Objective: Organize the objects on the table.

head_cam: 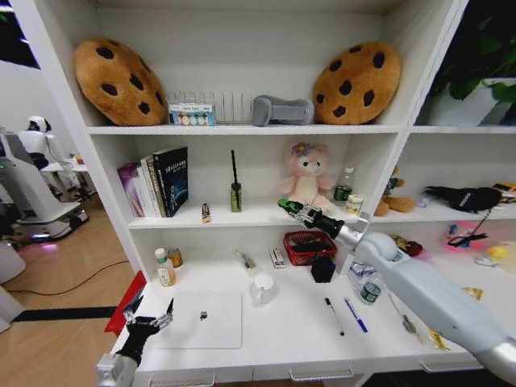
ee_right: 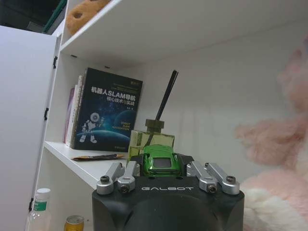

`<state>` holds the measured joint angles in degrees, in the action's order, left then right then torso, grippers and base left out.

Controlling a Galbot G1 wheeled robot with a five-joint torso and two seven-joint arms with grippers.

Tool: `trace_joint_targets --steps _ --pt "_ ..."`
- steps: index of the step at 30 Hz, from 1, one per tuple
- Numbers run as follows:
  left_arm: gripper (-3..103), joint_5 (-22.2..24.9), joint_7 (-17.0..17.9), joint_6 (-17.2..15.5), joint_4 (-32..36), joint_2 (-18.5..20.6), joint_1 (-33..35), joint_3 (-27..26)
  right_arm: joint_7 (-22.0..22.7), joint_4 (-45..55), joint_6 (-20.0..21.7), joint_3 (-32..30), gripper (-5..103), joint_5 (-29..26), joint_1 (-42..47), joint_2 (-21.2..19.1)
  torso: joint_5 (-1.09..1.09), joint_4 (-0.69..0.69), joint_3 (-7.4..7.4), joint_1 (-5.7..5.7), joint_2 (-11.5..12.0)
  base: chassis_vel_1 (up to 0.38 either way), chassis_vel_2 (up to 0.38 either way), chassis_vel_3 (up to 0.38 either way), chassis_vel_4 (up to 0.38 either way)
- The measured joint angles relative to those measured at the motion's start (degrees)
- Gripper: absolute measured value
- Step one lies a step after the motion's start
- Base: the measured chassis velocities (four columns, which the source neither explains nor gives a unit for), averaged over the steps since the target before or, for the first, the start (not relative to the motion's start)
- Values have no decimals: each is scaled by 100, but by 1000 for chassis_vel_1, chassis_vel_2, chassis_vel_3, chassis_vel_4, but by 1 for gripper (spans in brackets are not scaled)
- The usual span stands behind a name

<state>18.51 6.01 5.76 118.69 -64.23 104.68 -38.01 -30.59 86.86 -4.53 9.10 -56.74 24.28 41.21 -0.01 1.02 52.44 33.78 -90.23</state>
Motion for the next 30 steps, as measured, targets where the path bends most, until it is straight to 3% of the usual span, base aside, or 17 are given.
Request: trace_joint_targets --steps 5,12,30 --pt "100 -40 0 36 -123 -87 -66 49 73 -572 92 686 36 -8 -828 570 -2 -5 0 0 0 0 0 0 0" --pt "100 -67 -6 49 -212 -99 -176 101 83 -918 127 1080 36 -16 -1318 844 -1 -1 0 0 0 0 0 0 0" --pt "100 -14 -4 39 -388 22 -501 209 90 -427 534 466 36 169 -522 385 1 -1 -1 -1 -1 0 0 0 0"
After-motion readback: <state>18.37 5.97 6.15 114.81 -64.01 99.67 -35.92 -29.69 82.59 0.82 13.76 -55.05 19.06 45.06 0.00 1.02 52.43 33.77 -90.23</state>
